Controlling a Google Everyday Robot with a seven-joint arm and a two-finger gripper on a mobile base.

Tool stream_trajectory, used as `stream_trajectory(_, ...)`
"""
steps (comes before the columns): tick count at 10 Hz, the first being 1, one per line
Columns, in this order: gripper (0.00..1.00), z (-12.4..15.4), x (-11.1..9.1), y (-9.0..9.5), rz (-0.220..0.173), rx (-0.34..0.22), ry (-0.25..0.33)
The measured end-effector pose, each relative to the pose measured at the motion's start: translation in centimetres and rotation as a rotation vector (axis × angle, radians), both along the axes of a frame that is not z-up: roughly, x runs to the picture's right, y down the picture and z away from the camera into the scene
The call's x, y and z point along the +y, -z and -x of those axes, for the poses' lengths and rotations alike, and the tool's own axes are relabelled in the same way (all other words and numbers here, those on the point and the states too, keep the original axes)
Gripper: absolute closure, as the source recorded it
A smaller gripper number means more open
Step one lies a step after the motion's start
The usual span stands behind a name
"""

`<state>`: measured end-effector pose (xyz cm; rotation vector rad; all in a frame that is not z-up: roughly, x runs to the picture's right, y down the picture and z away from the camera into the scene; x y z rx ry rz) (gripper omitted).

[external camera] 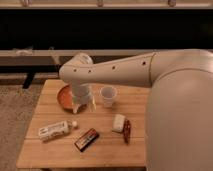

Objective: Place the ceramic cup in the ceramic bowl

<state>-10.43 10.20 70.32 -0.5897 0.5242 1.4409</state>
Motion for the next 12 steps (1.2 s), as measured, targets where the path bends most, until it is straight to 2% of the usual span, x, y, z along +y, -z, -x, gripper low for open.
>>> stream_trajectory(2, 0.35, -0.6, -0.1, -0.3, -0.005, -0.012, -0.005)
stream_trajectory(4, 0.35, -1.7, -1.3, -1.5, -0.024, -0.048, 0.004)
stream_trajectory(8, 0.35, -2.8, -3.4, -5.2, -0.069, -0.132, 0.077)
stream_trajectory(12, 0.35, -5.1, -5.9, -10.0, -0.09, -0.129, 0.104)
